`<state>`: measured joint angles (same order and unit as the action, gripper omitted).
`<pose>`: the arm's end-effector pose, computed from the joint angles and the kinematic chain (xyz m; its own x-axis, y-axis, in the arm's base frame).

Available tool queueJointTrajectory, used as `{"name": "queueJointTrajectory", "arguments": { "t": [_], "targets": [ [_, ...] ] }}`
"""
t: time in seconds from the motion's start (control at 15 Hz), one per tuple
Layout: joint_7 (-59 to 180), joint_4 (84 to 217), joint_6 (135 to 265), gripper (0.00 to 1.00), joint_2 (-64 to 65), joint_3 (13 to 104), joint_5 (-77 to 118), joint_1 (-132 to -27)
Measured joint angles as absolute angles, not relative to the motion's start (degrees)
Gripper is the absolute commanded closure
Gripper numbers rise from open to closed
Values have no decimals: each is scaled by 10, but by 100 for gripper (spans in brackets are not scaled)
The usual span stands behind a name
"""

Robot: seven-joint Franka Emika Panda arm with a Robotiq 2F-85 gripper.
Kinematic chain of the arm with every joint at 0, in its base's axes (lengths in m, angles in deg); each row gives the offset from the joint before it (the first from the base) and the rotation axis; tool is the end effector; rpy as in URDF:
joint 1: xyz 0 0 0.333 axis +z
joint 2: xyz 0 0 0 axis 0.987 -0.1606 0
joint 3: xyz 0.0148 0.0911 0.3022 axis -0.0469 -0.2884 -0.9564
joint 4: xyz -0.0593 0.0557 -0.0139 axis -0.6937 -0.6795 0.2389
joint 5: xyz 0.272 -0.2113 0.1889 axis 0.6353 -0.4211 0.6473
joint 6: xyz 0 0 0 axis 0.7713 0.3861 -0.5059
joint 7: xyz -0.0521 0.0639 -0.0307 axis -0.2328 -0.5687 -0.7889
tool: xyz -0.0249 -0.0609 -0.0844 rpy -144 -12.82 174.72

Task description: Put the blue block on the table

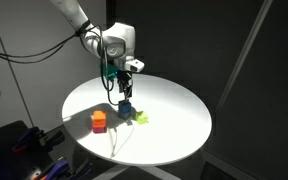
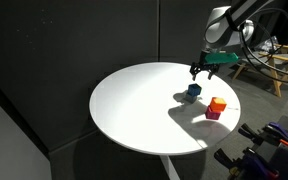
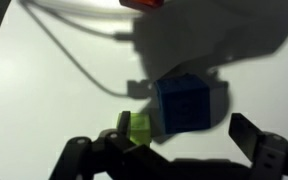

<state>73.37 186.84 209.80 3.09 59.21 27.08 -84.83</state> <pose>0.5406 -0.0807 0.2616 0.8747 -0.4838 0.0274 -0.4830 -0.8750 -0.0315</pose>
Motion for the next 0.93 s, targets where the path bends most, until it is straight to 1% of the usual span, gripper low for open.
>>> {"name": "queueJointTrajectory", "arguments": {
  "t": [0.93],
  "targets": [
    [710, 1834, 2122, 0, -44, 593, 271, -846]
  ]
}}
